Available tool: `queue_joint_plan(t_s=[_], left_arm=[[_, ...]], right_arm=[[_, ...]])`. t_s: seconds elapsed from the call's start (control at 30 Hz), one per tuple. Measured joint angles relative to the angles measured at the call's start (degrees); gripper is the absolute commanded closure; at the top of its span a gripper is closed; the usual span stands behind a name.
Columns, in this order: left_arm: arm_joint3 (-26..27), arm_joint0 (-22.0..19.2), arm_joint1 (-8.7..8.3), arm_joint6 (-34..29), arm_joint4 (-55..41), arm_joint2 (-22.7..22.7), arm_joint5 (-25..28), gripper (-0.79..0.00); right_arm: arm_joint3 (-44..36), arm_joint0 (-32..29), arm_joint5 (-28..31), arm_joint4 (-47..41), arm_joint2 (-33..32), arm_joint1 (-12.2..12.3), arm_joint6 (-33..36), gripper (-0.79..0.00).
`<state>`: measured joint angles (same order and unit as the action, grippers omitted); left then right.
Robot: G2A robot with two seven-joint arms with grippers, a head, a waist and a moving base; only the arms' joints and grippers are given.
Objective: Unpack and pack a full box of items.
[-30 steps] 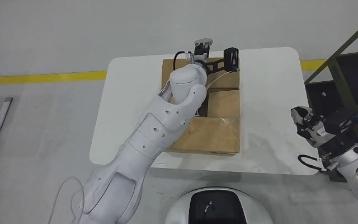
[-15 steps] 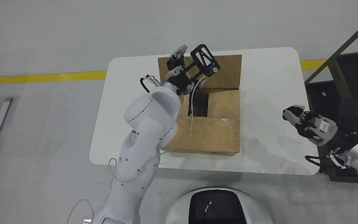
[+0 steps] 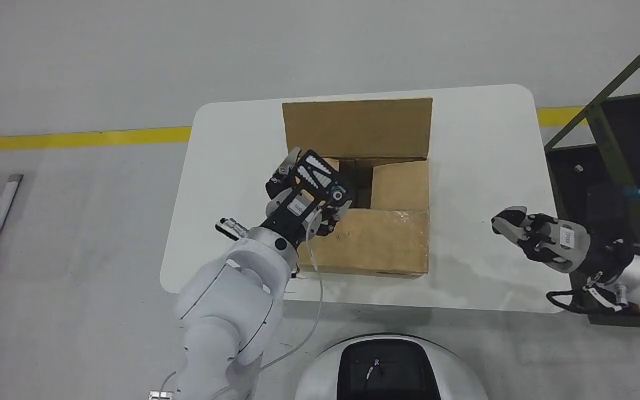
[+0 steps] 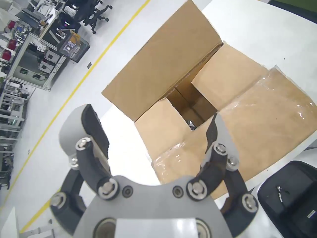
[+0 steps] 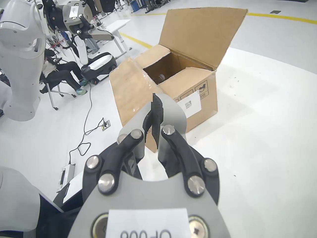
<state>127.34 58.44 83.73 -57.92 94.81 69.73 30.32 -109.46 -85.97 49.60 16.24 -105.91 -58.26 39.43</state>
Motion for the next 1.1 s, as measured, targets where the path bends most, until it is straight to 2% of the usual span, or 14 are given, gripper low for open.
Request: queue_joint_plan(t_s=[0.27, 0.53, 0.67, 0.8, 0.97, 1.1], left_arm=[[0.0, 0.0, 0.0, -0.01, -0.01, 0.0, 0.0, -0.785], [-0.43, 0.32, -0.03, 0.7, -0.15, 0.44, -0.51, -0.785], [-3.92, 0.36, -0.38, 5.78, -2.63, 4.91, -2.05, -0.785], [-7.5, -1.94, -0.97, 8.64, -6.31, 10.66, 0.06, -0.785], [-11.13, -4.33, -1.77, 10.79, -9.37, 15.09, 4.51, -0.785], [-11.3, -4.42, -1.81, 10.93, -9.52, 15.23, 4.68, -0.785]], right_arm=[[-1.91, 1.04, -3.62, 1.95, 2.4, 0.2, -0.16, 0.0], [-2.3, 9.36, -12.39, 6.3, 11.18, 0.5, 4.83, 0.0], [0.36, 15.4, -16.64, 7.17, 15.73, 0.46, 7.07, 0.0], [3.17, 20.41, -18.85, 6.3, 18.42, 0.43, 8.49, 0.0], [3.2, 20.36, -18.85, 6.3, 18.39, 0.43, 8.43, 0.0], [3.2, 20.37, -18.85, 6.31, 18.39, 0.43, 8.43, 0.0]])
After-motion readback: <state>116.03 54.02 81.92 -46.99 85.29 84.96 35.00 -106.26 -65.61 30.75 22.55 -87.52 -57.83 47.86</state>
